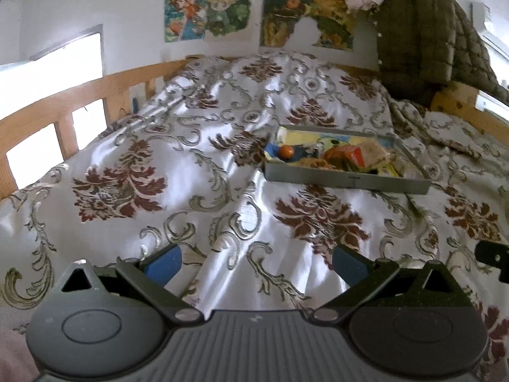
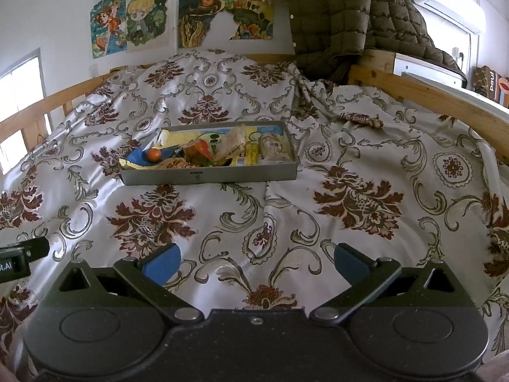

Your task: Organize snacks

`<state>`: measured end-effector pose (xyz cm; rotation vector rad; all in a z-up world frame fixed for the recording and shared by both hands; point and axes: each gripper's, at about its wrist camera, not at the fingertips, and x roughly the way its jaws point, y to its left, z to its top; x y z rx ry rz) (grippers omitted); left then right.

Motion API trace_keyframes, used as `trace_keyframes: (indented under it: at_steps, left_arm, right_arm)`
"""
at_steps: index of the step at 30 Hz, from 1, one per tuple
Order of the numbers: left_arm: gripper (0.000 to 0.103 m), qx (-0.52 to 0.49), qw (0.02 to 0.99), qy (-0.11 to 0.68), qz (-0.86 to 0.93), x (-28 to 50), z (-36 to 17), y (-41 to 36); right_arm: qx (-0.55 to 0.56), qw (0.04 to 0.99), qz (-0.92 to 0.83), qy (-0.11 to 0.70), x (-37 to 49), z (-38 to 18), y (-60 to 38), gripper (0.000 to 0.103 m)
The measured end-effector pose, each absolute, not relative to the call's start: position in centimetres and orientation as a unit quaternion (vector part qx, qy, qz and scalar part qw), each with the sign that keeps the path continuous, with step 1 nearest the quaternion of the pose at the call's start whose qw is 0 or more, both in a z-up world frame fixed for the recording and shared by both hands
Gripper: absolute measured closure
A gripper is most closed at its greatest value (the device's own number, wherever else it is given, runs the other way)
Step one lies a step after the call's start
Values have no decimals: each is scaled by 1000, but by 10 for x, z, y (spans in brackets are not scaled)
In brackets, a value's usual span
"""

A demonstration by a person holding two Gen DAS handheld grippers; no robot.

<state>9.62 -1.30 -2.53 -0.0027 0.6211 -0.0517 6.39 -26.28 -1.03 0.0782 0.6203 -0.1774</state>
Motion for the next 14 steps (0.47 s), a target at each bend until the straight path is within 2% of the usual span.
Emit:
trace_keyframes:
  at_steps: [14]
  left_arm:
    - [0, -1, 953, 302, -27, 95, -22, -12]
  right_arm:
    - [35, 947, -86, 307, 61, -14, -261, 1]
